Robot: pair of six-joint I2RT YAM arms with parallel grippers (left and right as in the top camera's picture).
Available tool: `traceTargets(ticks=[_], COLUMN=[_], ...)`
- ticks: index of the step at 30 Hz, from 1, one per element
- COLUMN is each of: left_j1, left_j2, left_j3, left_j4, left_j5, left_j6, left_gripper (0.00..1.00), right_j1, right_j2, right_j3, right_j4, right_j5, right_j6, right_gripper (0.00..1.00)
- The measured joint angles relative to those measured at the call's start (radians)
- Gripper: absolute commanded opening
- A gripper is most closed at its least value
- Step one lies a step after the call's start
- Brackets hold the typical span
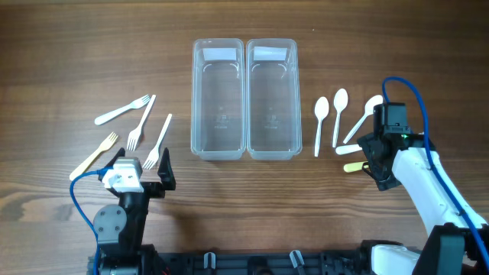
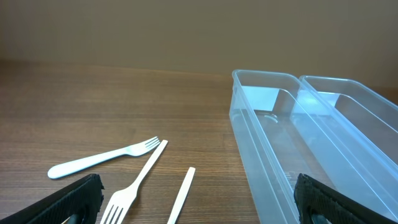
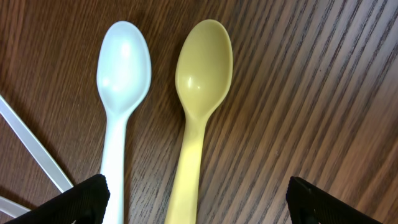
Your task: Pack container
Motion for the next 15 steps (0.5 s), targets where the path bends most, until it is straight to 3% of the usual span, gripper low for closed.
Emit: traceTargets(ticks=[9, 15], left_j1=[0.000, 0.000], left_j2=[0.000, 0.000], left_j3=[0.000, 0.000], left_j4=[0.000, 0.000], left_j5=[0.000, 0.000], left_j6=[0.000, 0.000], left_gripper=[1.00, 1.00], right_j1=[0.000, 0.000], right_j2=[0.000, 0.000], right_j3=[0.000, 0.000], right_j4=[0.002, -0.001], right_j5=[0.000, -0.003], right_j6=[-0.016, -0.022], right_gripper=[0.95, 0.88])
